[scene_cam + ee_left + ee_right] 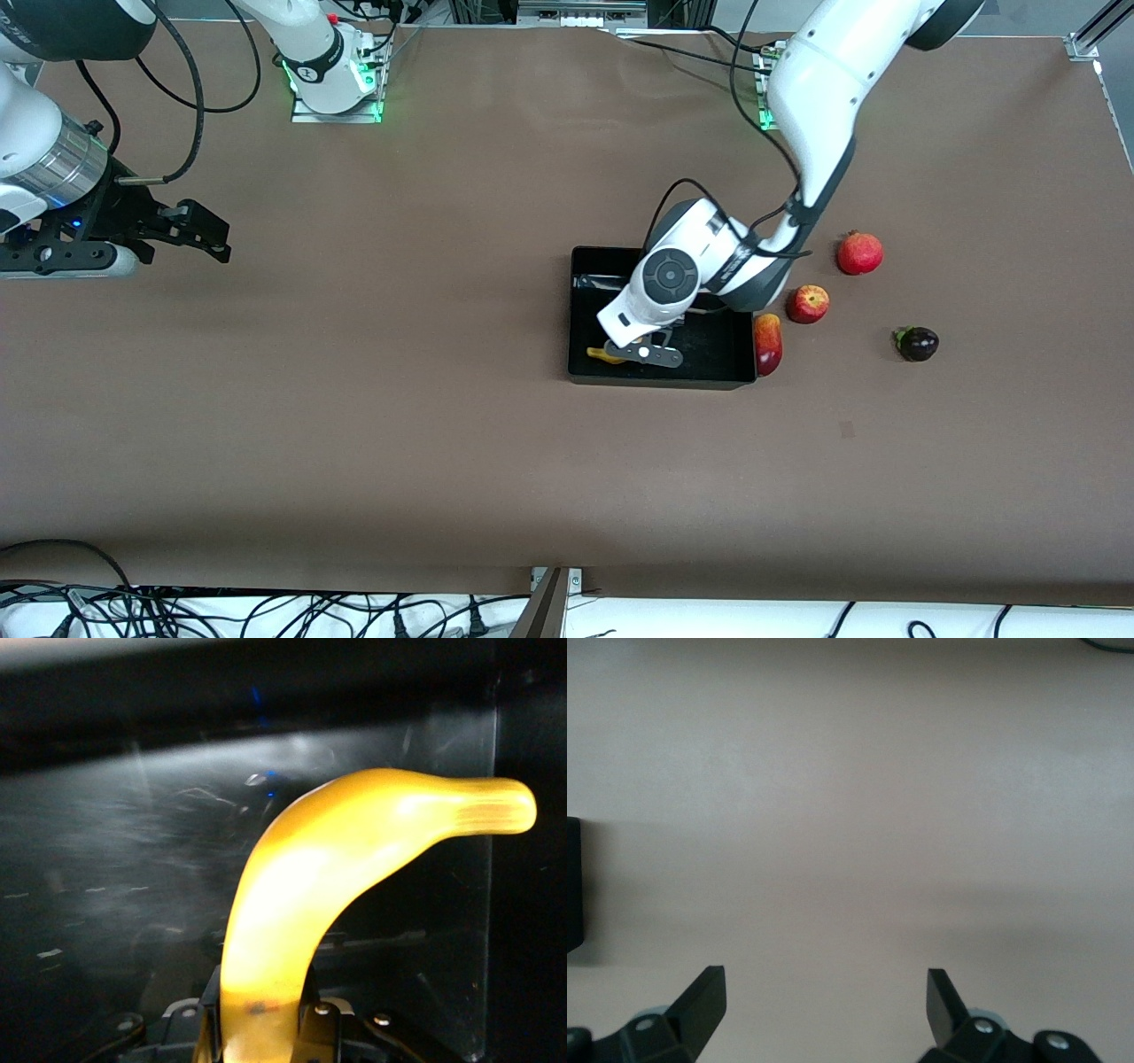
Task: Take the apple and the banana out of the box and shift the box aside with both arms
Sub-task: 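Grasp the banana with the left gripper and lift it, then place the banana by the plum while the right gripper reaches the box, then raise the left gripper away while the right gripper grips the box rim, then drag the empty black box with the right gripper away from the fruits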
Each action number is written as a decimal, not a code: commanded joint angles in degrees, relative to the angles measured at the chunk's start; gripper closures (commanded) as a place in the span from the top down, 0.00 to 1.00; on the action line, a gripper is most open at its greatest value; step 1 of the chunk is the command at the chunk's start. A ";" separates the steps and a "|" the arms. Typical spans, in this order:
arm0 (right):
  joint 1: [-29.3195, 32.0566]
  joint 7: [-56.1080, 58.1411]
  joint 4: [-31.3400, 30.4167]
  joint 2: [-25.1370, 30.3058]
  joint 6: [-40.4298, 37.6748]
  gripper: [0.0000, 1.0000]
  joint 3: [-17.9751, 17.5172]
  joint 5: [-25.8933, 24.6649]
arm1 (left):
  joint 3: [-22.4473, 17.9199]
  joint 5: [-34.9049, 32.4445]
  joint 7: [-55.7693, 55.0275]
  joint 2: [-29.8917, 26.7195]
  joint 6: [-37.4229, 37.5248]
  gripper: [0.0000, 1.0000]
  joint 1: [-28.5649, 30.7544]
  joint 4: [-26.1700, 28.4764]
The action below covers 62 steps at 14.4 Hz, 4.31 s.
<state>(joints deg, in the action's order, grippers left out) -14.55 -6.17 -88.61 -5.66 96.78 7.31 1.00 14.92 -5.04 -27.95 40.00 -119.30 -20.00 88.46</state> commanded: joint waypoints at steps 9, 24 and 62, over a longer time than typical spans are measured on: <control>-1.18 0.37 0.19 -2.68 1.13 1.00 0.08 -0.21 | -0.94 -4.80 21.58 -4.85 22.99 0.00 23.92 -8.04; -14.88 -8.04 2.57 -11.29 2.34 1.00 -1.33 2.85 | 0.02 -17.20 30.41 0.19 12.58 1.00 30.01 -4.17; -17.65 -6.62 4.33 -23.27 16.87 0.00 1.39 4.71 | -9.91 1.96 28.04 -40.17 29.39 1.00 19.20 2.33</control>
<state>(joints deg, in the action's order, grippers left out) -37.62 -20.68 -81.39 -33.68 116.43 9.81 4.76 4.94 -3.73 -0.48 -1.33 -90.68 -0.99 92.87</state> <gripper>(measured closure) 0.960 0.000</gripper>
